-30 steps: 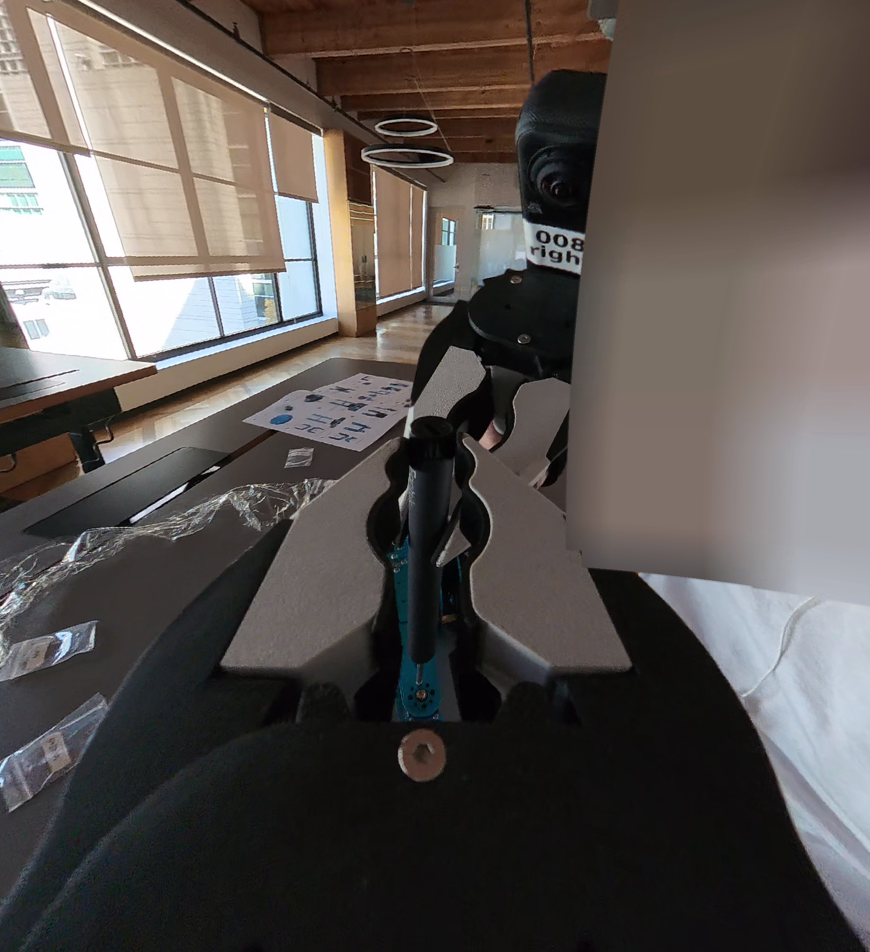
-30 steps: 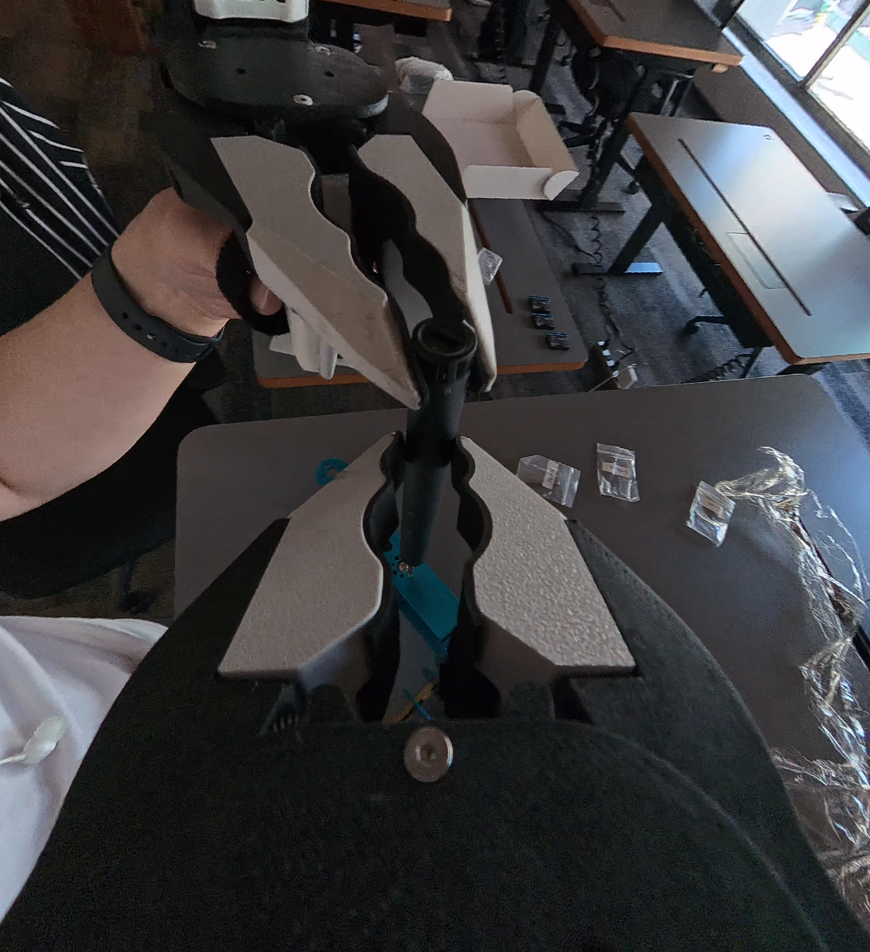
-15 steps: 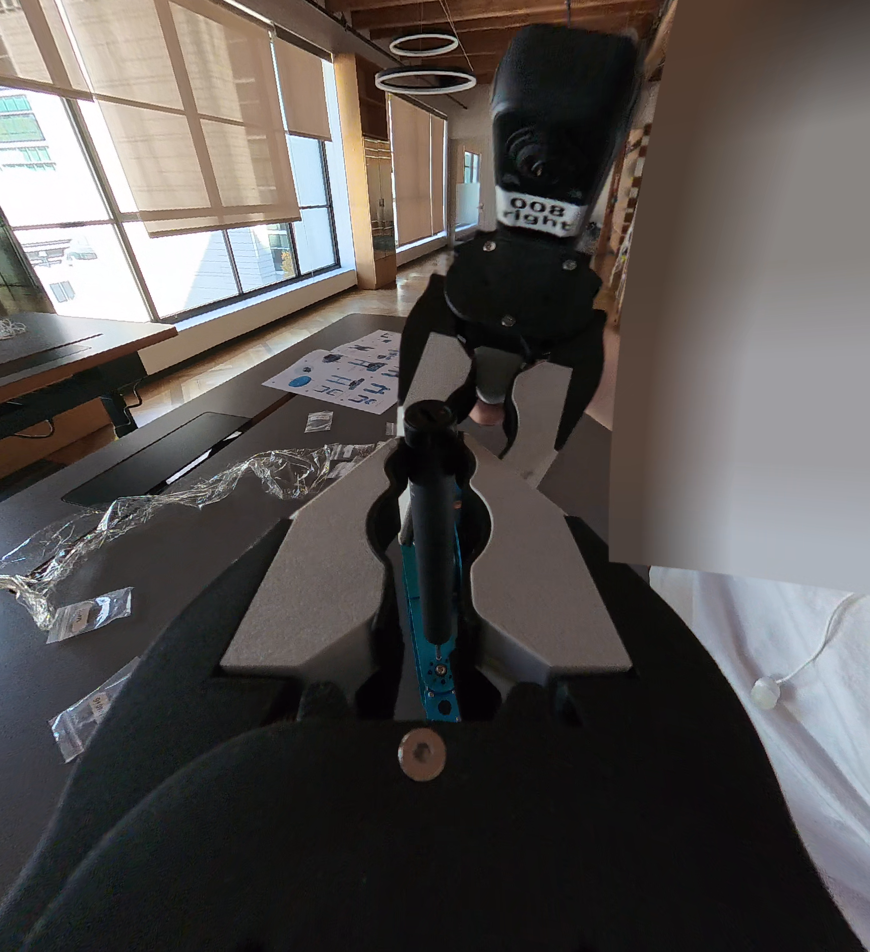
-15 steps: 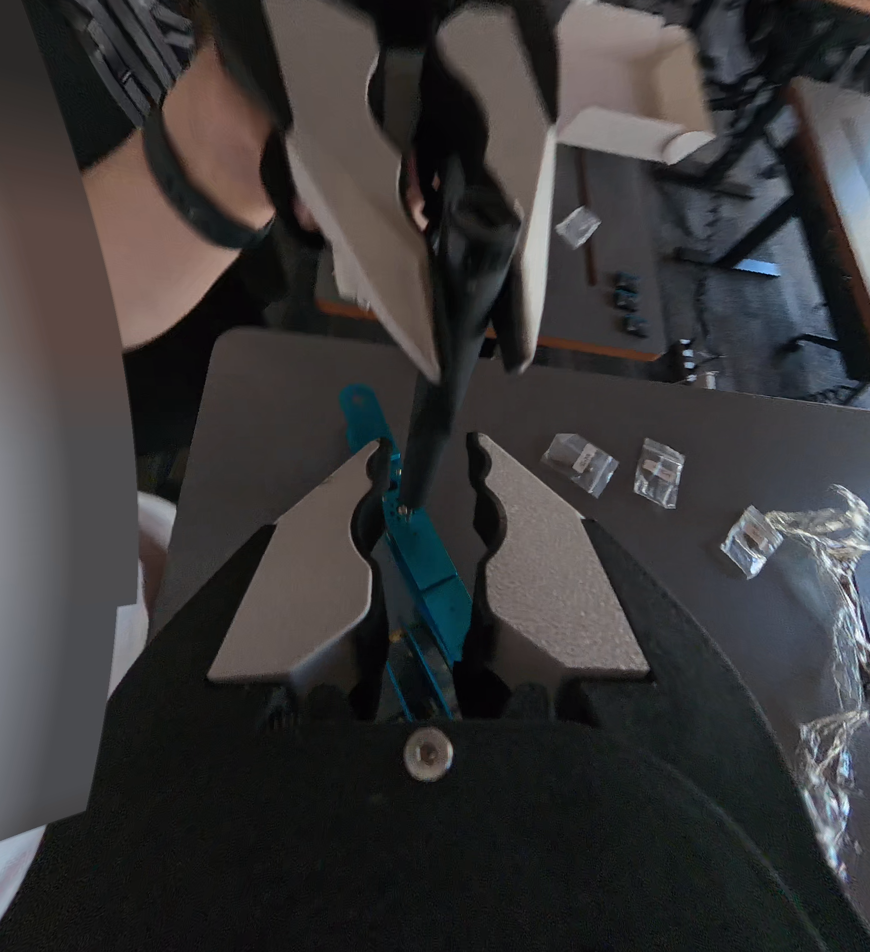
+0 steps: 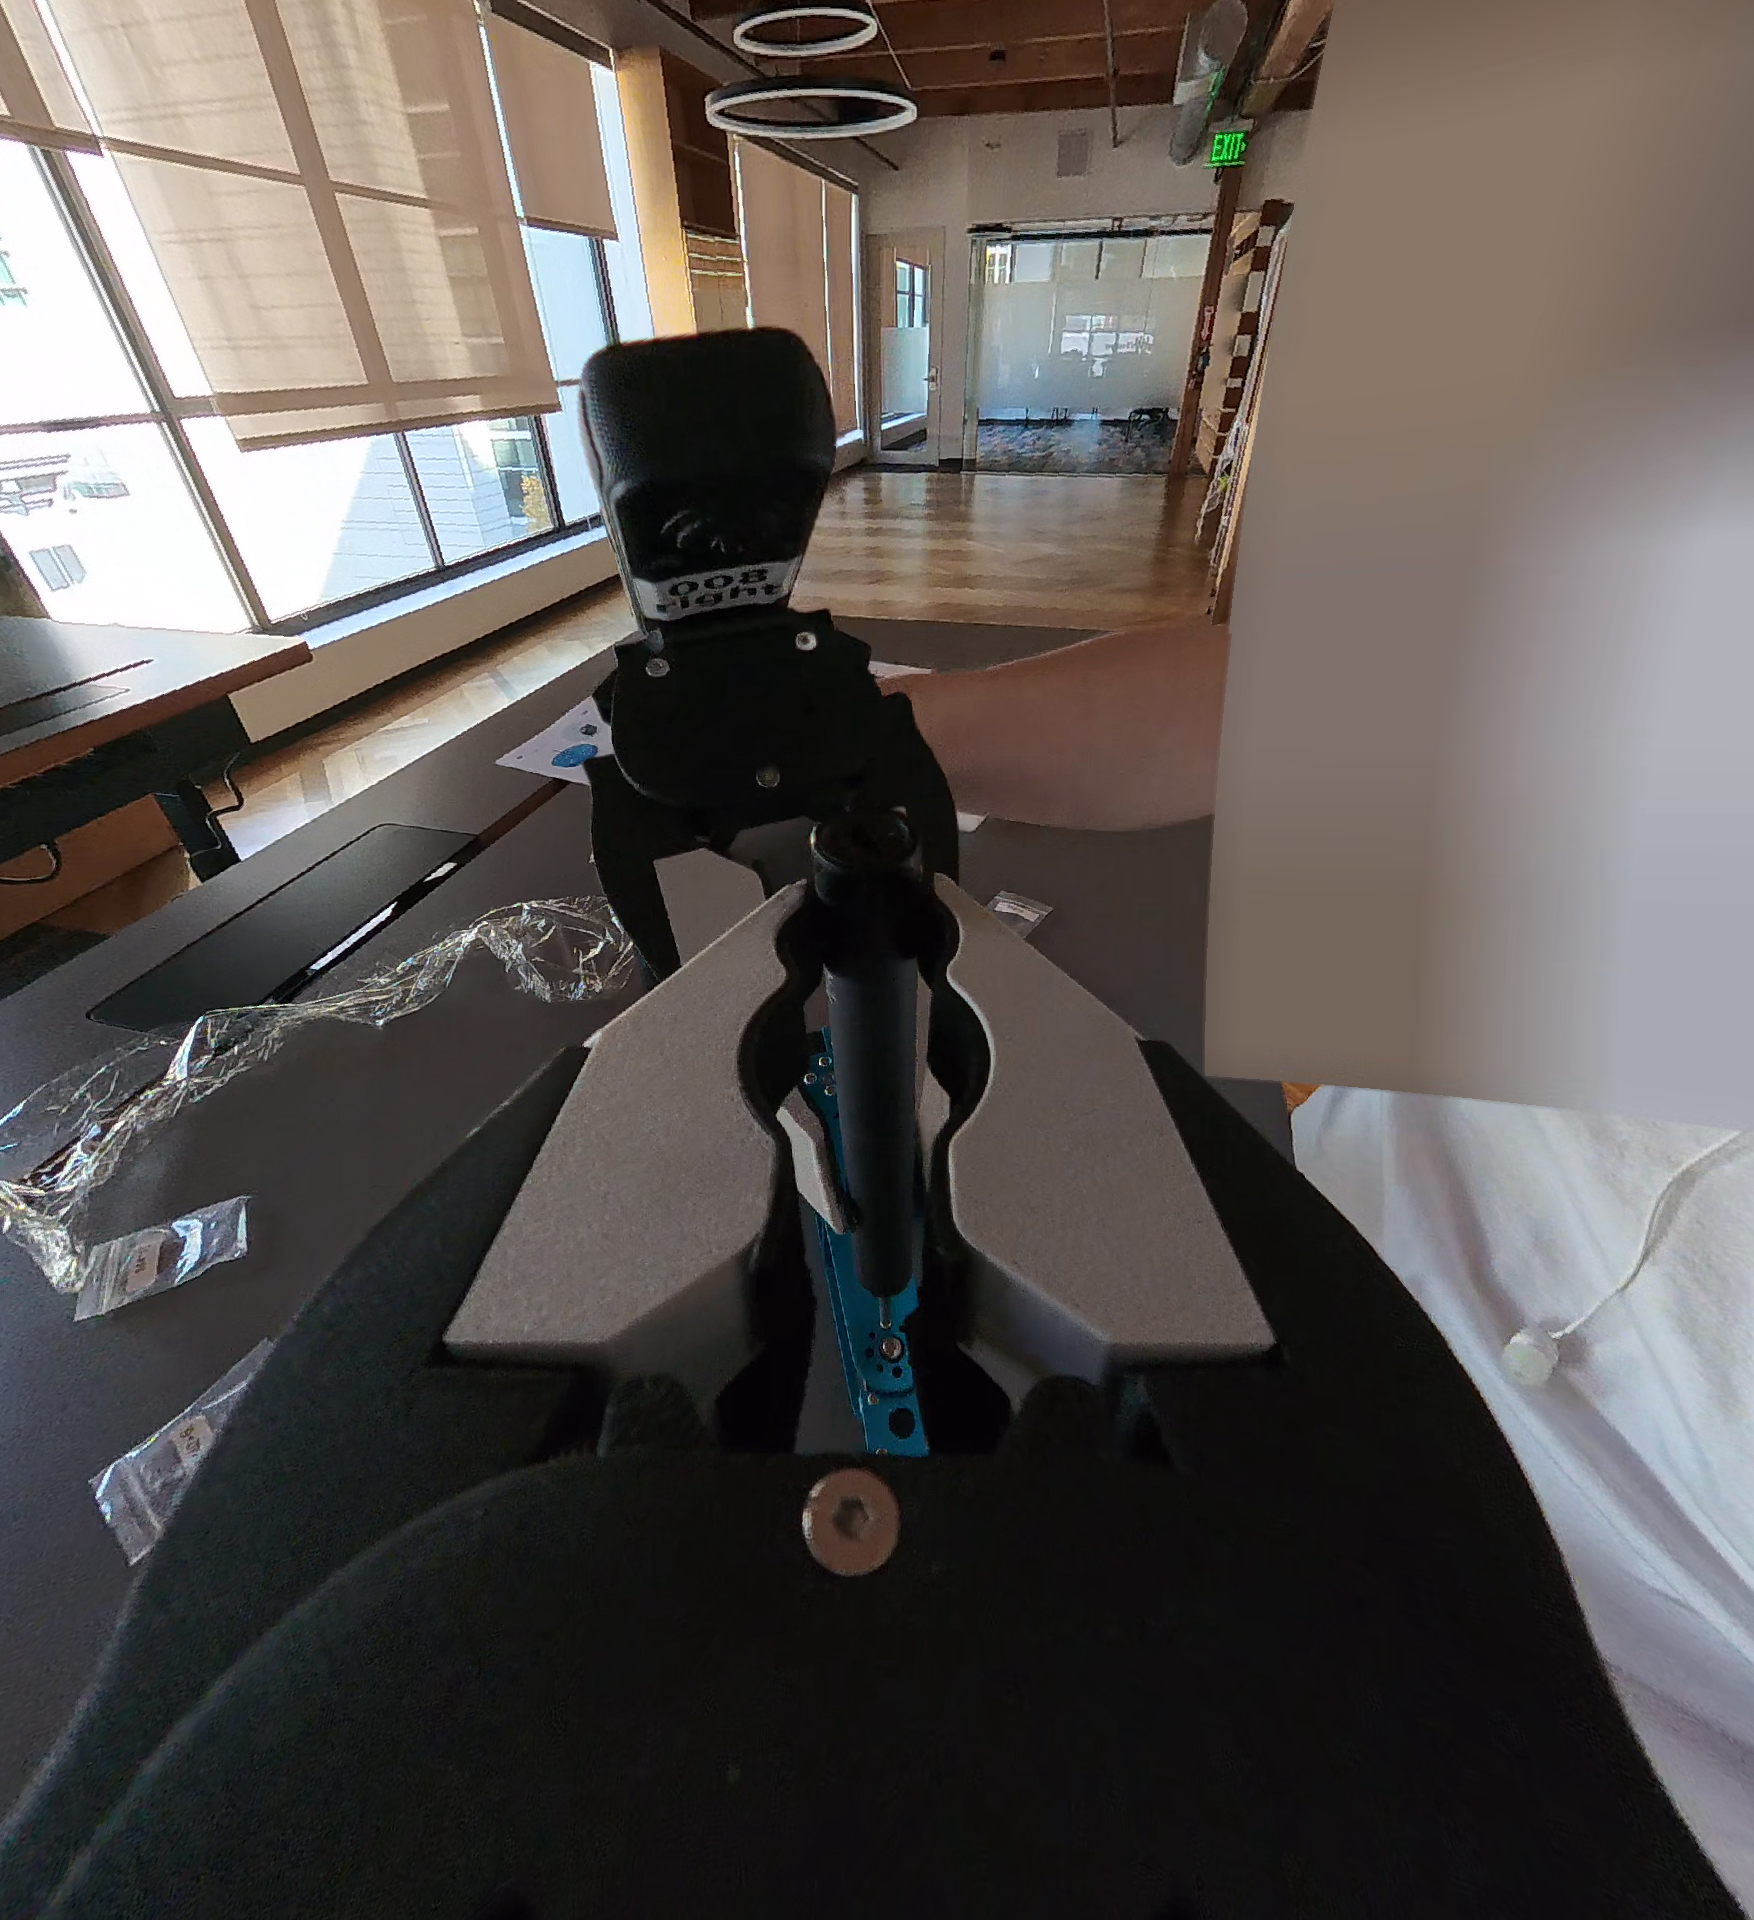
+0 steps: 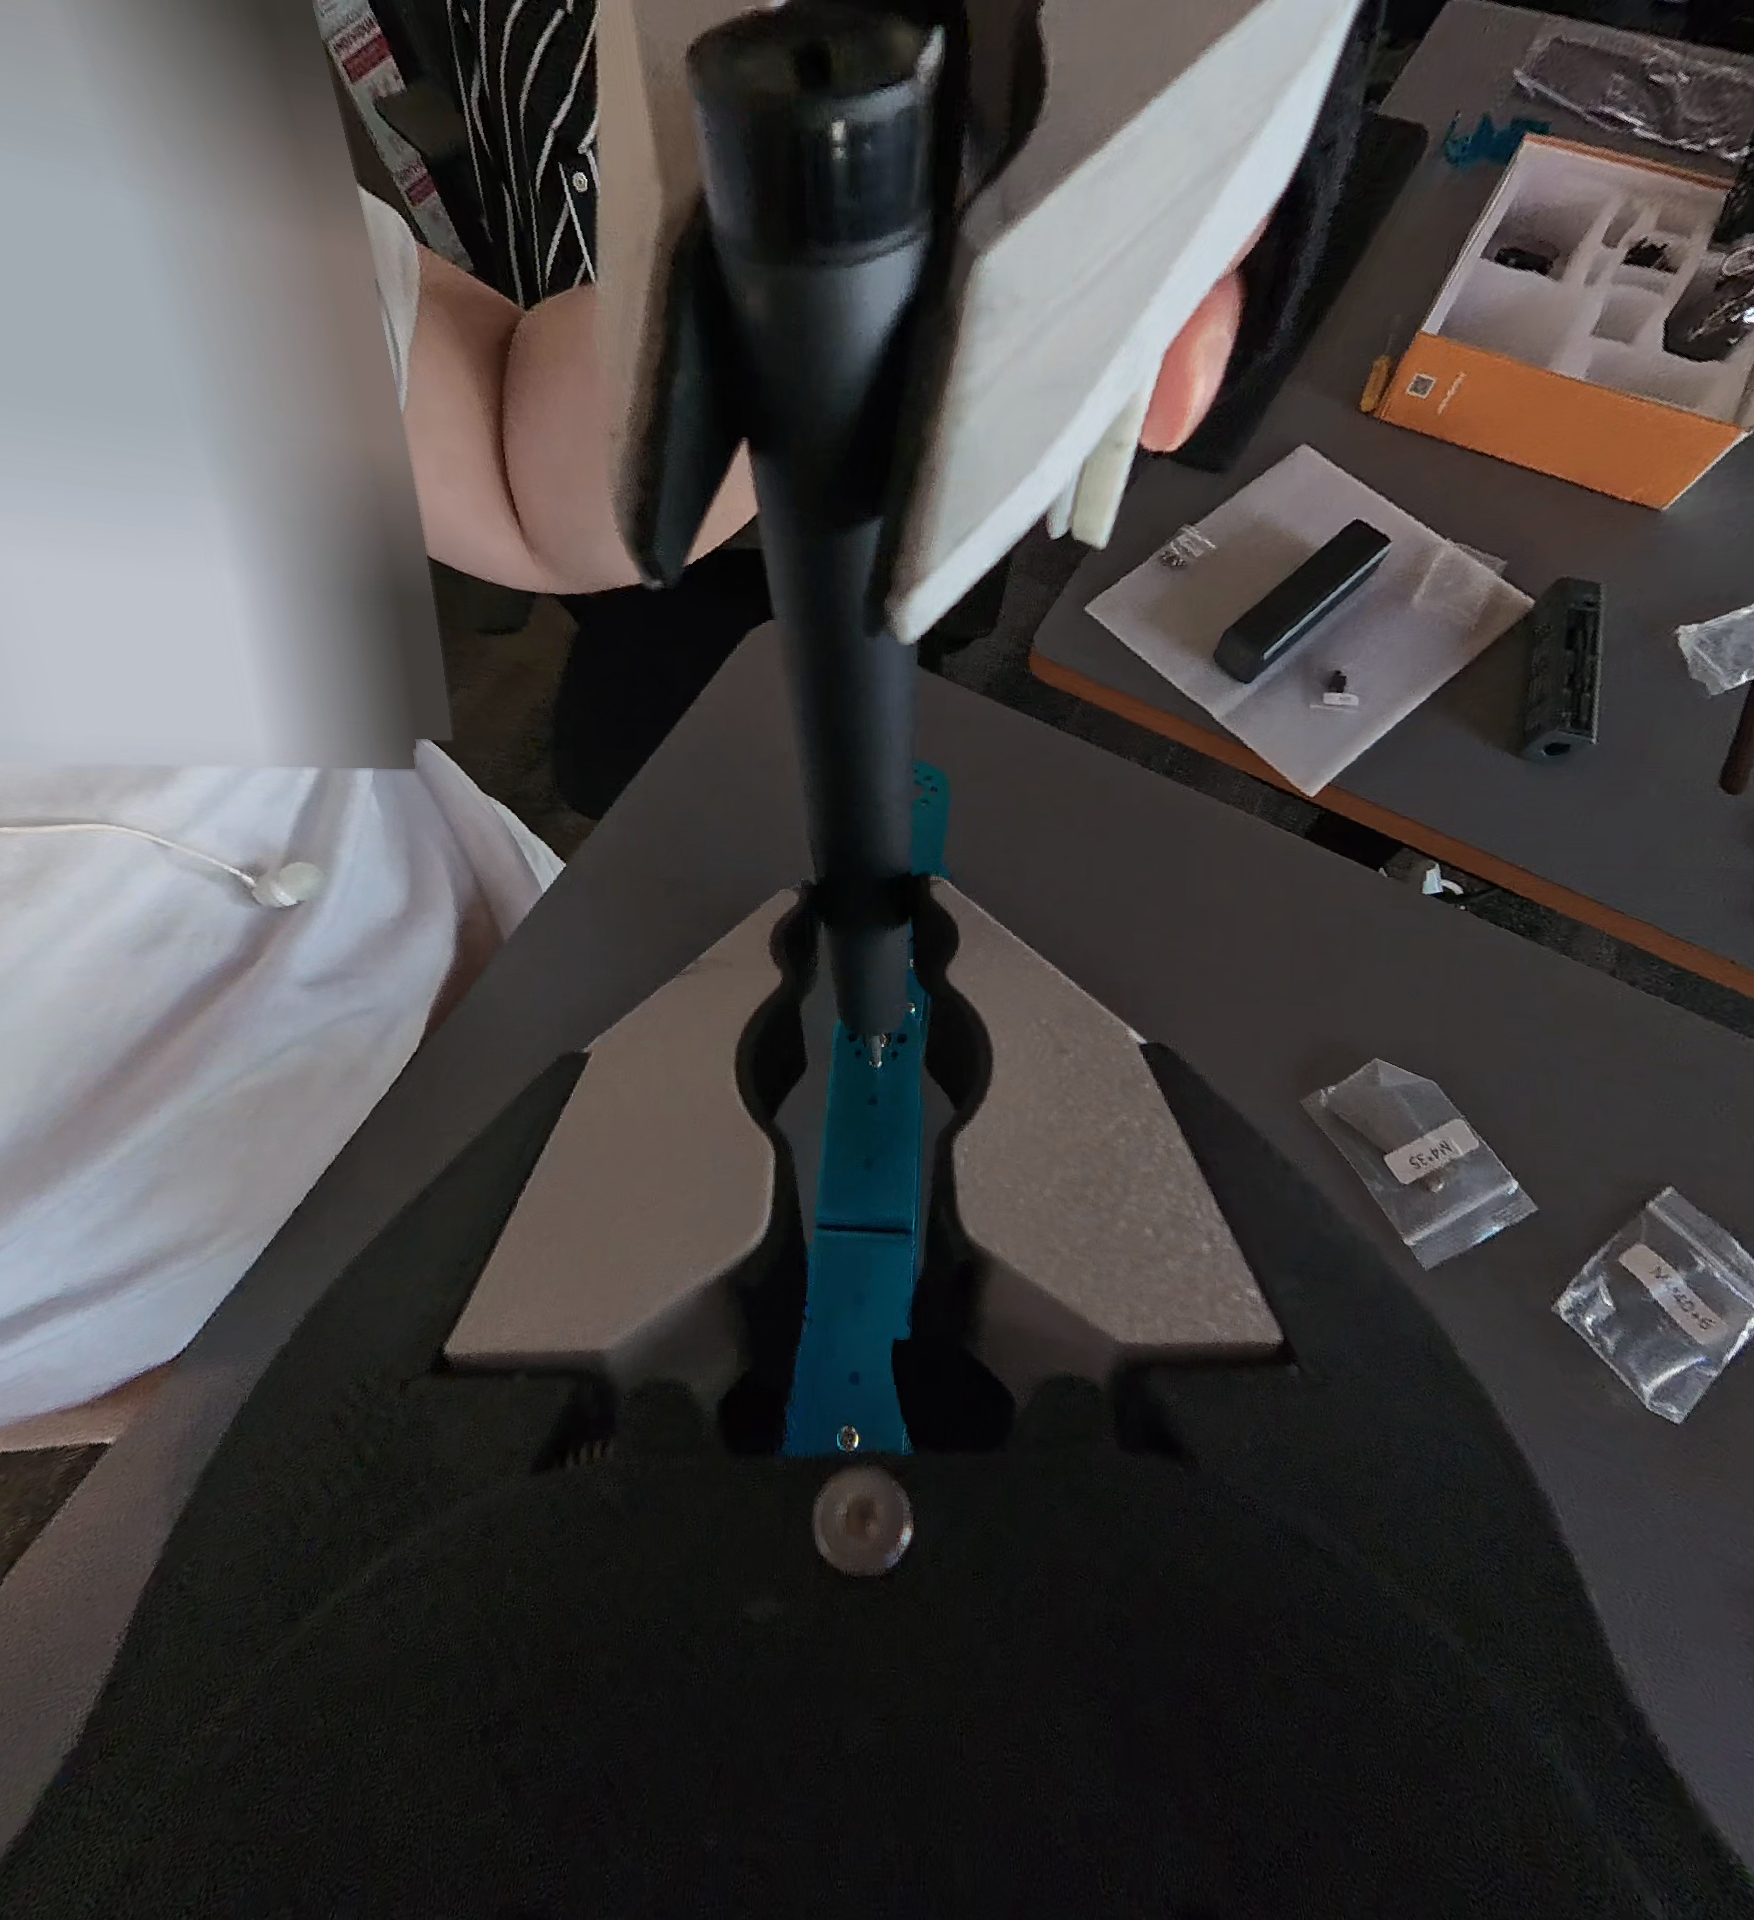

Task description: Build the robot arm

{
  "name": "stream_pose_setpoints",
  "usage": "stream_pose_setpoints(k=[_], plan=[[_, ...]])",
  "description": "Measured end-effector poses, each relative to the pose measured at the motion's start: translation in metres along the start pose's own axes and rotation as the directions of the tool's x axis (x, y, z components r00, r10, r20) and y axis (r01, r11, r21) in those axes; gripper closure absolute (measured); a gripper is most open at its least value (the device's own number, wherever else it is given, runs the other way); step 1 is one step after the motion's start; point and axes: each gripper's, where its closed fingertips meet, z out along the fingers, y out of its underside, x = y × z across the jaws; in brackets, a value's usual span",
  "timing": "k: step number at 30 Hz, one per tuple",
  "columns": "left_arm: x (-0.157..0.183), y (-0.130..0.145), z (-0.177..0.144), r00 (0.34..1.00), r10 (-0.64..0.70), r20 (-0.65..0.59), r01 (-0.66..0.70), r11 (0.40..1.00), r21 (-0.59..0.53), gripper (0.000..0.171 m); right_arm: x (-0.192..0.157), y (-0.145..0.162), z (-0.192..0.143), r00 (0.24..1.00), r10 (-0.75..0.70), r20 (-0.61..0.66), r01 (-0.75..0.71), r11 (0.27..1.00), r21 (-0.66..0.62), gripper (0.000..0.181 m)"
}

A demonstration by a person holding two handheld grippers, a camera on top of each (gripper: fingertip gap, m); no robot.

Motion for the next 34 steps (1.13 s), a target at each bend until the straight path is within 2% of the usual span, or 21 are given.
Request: stream_pose_setpoints(k=[17, 27, 34], plan=[[0.0052, 0.0001, 0.0020, 0.999, 0.043, -0.004, -0.043, 0.999, -0.026, 0.156, -0.0024, 0.0008, 0.0000, 0.999, -0.043, -0.021, 0.043, 0.999, -0.014, 0.164], [0.0062, 0.0002, 0.0015, 0.999, 0.051, -0.005, -0.051, 0.998, -0.026, 0.156, -0.0075, 0.0019, -0.0023, 0.998, 0.003, 0.055, -0.004, 1.000, 0.022, 0.156], [0.0055, 0.0001, 0.0012, 0.999, 0.048, -0.001, -0.048, 0.999, -0.025, 0.156, -0.0027, 0.0008, -0.0028, 0.999, 0.020, 0.029, -0.021, 0.999, 0.031, 0.164]])
